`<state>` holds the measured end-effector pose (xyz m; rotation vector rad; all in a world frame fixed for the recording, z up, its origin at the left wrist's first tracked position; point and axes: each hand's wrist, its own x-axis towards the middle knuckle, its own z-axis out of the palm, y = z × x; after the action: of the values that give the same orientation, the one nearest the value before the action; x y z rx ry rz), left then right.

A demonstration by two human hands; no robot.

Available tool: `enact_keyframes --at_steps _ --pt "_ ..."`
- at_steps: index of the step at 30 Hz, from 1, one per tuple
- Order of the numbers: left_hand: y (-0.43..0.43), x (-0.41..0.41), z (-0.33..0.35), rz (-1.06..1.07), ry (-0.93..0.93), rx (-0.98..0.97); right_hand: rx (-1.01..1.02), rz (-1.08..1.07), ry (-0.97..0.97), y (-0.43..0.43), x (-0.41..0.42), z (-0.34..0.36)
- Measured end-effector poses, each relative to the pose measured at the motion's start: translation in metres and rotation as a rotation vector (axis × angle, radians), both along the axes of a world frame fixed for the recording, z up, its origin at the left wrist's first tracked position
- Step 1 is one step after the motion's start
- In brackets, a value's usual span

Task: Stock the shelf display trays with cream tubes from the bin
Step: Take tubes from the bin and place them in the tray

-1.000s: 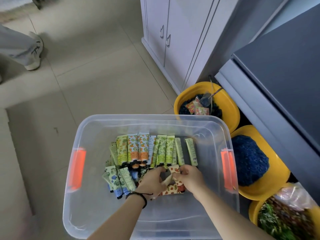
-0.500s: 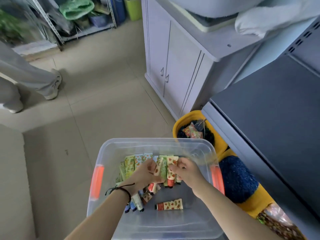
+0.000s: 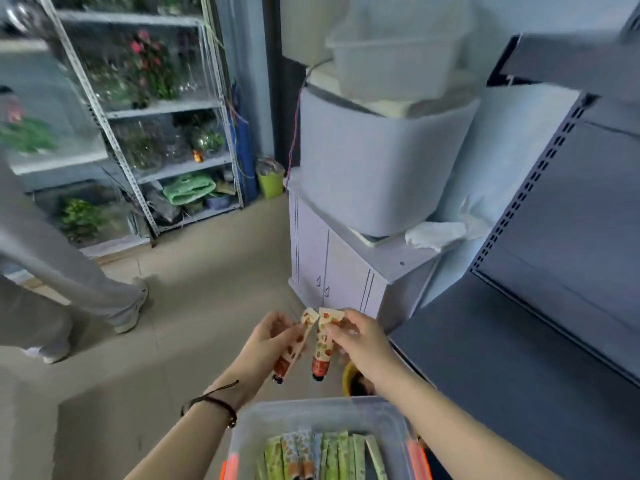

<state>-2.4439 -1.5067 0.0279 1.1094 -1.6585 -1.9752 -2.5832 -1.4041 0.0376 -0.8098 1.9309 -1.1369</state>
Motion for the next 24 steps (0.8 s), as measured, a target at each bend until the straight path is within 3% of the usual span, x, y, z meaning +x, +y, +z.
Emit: enact_keyframes --at_steps 5,13,24 --pt "-0.026 -0.006 0.124 -0.106 0.159 -0.144 -0.137 0.027 0.120 -0.014 -0.010 0.123" --pt "-0.036 -0.018 0.302 -0.267 0.229 -0.492 -0.279 0.027 0.311 -0.004 -0.013 0.295" --pt "0.020 -0.055 0.475 -0.399 0.419 -0.645 -0.379 -0.066 0.567 0.067 -0.034 0.477"
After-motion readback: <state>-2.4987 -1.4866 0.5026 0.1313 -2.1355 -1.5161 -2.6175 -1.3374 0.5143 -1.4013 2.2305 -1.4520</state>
